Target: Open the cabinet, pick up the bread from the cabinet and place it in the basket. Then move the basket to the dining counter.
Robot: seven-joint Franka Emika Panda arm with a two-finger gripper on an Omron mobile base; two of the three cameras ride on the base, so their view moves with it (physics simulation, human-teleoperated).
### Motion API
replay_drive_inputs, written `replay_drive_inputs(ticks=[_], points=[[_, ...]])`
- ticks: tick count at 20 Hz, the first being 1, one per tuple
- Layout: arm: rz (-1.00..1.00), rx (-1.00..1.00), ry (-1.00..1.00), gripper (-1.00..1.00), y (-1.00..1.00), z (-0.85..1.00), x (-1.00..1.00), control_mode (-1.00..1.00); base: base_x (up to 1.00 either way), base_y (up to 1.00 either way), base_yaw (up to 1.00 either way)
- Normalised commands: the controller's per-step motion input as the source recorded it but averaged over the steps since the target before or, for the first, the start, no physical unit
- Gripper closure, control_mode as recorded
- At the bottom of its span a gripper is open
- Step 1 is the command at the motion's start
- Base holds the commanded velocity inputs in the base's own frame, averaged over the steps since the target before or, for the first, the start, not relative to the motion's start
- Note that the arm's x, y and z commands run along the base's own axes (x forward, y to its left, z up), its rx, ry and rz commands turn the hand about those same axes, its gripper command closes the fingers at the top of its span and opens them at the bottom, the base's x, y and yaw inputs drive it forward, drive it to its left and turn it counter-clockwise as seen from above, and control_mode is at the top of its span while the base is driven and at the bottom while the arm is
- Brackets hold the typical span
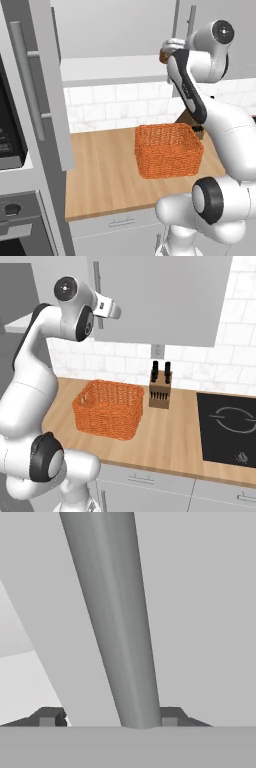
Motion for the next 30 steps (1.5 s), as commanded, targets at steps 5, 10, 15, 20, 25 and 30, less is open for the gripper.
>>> replay_drive_inputs(ticks=[5,10,15,20,25,30], points=[[0.00,0.00,-0.03,1.00,-0.65,0.24,-1.00,-1.00,0.00,0.00,0.00],[0.00,0.04,-0.03,1.00,-0.74,0.33,-1.00,-1.00,0.00,0.00,0.00],[0.00,0.06,-0.01,1.00,-0.94,0.43,-1.00,-1.00,0.00,0.00,0.00],[0.00,0.07,0.00,1.00,-0.97,0.39,-1.00,-1.00,0.00,0.00,0.00],[0.00,0.07,0.02,1.00,-0.99,0.30,-1.00,-1.00,0.00,0.00,0.00],[-0.01,0.10,0.10,-1.00,-0.71,0.03,-0.80,-1.00,0.00,0.00,0.00]])
